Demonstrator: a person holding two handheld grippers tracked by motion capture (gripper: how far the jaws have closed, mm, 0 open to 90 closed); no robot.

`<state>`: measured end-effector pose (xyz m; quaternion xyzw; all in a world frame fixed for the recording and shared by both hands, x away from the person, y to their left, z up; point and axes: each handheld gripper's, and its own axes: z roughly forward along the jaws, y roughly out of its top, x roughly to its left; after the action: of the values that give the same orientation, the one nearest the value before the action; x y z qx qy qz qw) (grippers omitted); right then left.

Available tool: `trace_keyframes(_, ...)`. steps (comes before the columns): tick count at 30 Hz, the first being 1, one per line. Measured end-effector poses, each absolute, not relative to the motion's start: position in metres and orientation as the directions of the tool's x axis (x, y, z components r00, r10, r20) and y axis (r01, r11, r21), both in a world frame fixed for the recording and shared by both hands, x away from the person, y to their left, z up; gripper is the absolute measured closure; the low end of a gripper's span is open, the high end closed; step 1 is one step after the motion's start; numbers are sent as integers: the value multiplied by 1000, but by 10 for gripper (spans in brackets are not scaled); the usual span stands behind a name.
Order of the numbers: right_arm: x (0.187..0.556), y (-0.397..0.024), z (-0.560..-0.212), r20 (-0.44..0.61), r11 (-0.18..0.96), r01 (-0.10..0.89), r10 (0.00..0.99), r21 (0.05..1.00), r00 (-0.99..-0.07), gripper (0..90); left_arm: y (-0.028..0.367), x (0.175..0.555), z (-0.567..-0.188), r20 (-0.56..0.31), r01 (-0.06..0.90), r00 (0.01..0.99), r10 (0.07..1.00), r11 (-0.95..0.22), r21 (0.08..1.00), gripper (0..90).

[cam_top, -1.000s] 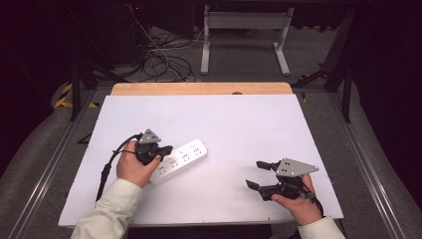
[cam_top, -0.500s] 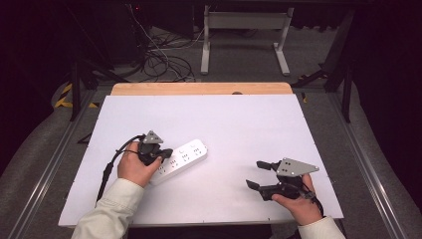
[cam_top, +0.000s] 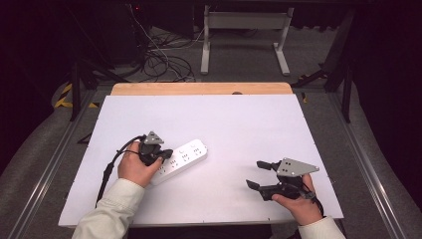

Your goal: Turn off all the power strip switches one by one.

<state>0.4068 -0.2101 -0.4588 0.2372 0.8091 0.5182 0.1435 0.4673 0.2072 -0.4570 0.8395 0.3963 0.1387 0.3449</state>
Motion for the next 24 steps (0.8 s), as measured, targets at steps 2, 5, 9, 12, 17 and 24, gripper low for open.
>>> trace_keyframes(2,407,-210,-459,13,350,234,532,907,-846,266,207,467,-457,-43,572,646,762,-446,688,900)
trace_keyframes(5,407,-210,-459,13,350,233,531,907,-847,266,206,467,-458,-38,572,647,761,-452,684,900)
trace_keyframes(9,406,-210,-458,13,349,232,530,908,-848,267,207,467,-458,-50,577,647,760,-446,684,900)
trace_keyframes(12,406,-210,-458,10,352,231,531,907,-847,266,206,467,-458,-41,572,650,759,-453,684,900)
trace_keyframes(17,406,-210,-458,11,351,231,530,908,-848,266,206,467,-458,-43,574,646,762,-449,684,900)
trace_keyframes(24,406,-210,-459,11,353,232,530,907,-848,266,203,465,-458,-36,579,637,770,-448,681,900)
